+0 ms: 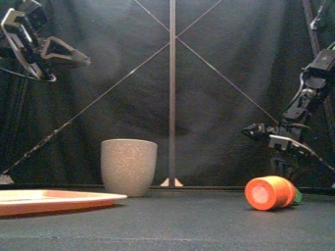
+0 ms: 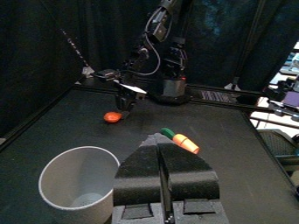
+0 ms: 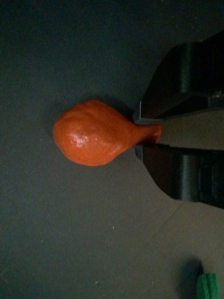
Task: Pick the drumstick then place it in the grey bowl
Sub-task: Place drumstick in the grey bowl
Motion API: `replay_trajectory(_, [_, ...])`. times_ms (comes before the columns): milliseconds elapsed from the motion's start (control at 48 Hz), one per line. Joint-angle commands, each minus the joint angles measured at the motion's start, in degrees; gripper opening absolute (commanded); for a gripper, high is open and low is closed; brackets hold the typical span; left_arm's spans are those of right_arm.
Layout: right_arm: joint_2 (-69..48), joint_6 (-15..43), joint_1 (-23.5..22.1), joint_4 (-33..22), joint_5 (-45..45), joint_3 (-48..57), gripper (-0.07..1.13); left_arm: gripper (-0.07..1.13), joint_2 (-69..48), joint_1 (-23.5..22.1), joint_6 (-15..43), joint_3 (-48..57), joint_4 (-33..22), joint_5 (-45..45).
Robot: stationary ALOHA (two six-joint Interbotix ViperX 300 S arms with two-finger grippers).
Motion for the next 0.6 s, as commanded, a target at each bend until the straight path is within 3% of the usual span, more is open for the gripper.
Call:
replay_trajectory(21, [-3.8,0.0,3.2,0.4,-0.1,-4.5,0.48,0.02,0.2,0.2,0.0,-0.8,0.0,-0.5])
replay_trajectory(229, [-6.4,-0.7,14.2,0.0,-2.5,-17.7,0.48,0.02,0.2,0.2,0.0,-0.8,0.0,-0.5])
replay_trajectory(333, [-4.5,-0.7,17.6,-1.5,-6.2,-22.5,0.48,0.02,0.2,0.2,0.0,-0.8,0.0,-0.5])
replay_trajectory(604, [6.2,-0.4,19.0,-3.1,-10.5,-32.3,0.49,0.02,0.2,0.2,0.0,-0.8,0.0,-0.6])
